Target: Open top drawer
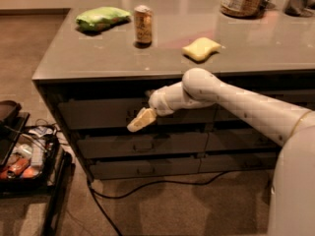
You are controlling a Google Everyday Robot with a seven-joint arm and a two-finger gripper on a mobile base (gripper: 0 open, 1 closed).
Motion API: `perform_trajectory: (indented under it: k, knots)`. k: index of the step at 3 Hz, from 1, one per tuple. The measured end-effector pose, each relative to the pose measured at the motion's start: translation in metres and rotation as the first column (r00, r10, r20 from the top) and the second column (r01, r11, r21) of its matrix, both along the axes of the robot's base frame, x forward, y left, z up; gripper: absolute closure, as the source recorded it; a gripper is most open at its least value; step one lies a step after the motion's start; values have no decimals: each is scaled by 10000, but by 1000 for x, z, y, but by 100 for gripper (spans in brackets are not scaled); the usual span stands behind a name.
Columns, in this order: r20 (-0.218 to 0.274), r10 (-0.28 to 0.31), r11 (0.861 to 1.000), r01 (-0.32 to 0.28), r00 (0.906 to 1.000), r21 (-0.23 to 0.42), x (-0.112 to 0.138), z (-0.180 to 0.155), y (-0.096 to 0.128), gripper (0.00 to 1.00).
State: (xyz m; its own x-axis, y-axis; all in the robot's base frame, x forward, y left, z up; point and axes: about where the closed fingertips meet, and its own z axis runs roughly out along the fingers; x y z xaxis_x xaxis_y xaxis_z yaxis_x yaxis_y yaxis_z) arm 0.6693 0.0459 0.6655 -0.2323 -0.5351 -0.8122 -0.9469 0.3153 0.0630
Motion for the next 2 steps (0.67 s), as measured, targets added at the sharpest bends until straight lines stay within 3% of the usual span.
perform_trajectory:
  k: [2]
  knots:
    - [-1, 1, 10000, -1, 10000, 4, 1, 4, 2, 0]
